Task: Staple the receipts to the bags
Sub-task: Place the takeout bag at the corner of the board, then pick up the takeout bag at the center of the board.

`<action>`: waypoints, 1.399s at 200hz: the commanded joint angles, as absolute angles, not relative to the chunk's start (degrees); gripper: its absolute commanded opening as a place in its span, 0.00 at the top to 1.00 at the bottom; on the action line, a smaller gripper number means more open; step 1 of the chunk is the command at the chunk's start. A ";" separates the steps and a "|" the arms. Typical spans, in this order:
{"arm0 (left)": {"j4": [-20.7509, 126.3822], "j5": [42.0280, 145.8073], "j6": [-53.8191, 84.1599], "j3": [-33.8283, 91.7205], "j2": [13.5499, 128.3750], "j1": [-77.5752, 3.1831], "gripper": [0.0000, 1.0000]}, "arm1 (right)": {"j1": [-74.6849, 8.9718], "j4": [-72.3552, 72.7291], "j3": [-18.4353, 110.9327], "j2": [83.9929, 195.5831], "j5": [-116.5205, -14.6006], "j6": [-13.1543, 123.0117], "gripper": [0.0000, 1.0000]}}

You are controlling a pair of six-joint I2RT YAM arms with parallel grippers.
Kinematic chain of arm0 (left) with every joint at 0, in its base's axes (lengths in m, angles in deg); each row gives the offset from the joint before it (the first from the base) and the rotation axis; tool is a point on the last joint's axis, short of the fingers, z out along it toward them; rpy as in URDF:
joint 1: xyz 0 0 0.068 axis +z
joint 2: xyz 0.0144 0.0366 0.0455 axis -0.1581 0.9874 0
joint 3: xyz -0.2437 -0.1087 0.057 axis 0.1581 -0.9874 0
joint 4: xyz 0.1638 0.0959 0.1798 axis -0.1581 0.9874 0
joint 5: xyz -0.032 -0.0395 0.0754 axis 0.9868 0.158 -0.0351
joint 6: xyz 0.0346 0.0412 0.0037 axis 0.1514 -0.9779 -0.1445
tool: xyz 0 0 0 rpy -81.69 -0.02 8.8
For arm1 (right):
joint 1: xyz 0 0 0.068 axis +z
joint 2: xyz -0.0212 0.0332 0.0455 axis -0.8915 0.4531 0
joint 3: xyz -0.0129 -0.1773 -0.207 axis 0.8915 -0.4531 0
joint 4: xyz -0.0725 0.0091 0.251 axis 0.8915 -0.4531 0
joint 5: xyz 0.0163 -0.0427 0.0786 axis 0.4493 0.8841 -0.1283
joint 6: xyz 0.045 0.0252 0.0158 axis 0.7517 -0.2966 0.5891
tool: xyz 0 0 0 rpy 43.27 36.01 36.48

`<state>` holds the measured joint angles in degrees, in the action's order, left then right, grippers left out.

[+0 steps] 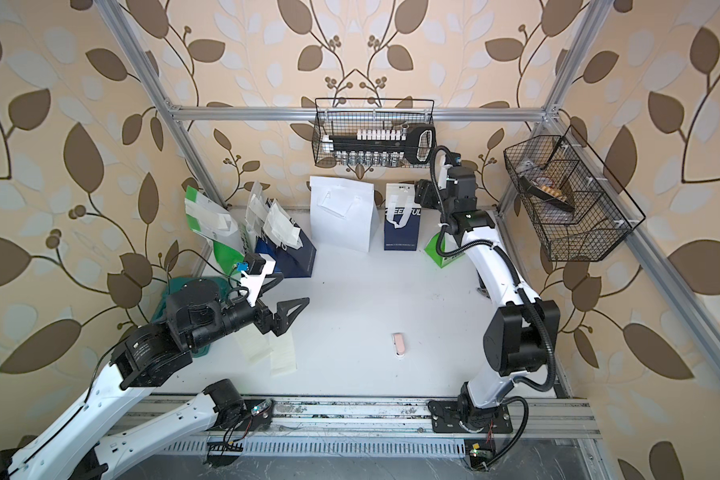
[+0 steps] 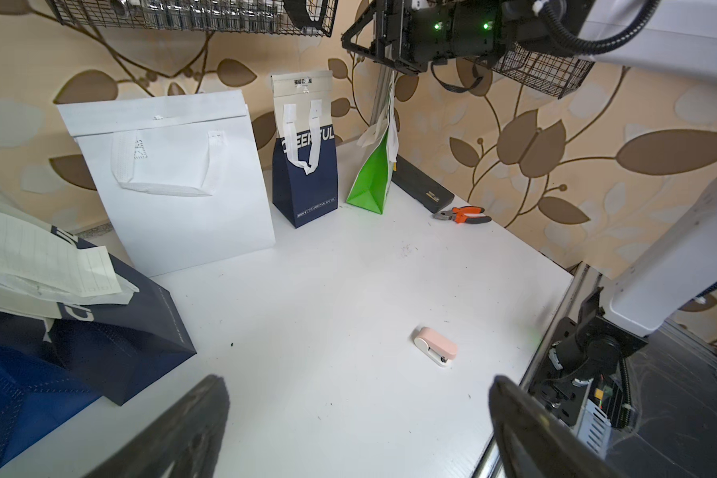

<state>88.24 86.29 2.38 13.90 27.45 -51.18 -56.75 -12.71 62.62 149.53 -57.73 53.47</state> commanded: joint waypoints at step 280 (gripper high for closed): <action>86.55 89.47 1.59 14.29 30.50 -51.74 0.01 | -53.17 -21.49 76.64 161.88 -62.34 40.77 1.00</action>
<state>88.15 89.17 2.38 13.93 30.43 -51.18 -54.00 -23.07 78.20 164.83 -63.30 42.04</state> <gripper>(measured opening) 0.989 0.048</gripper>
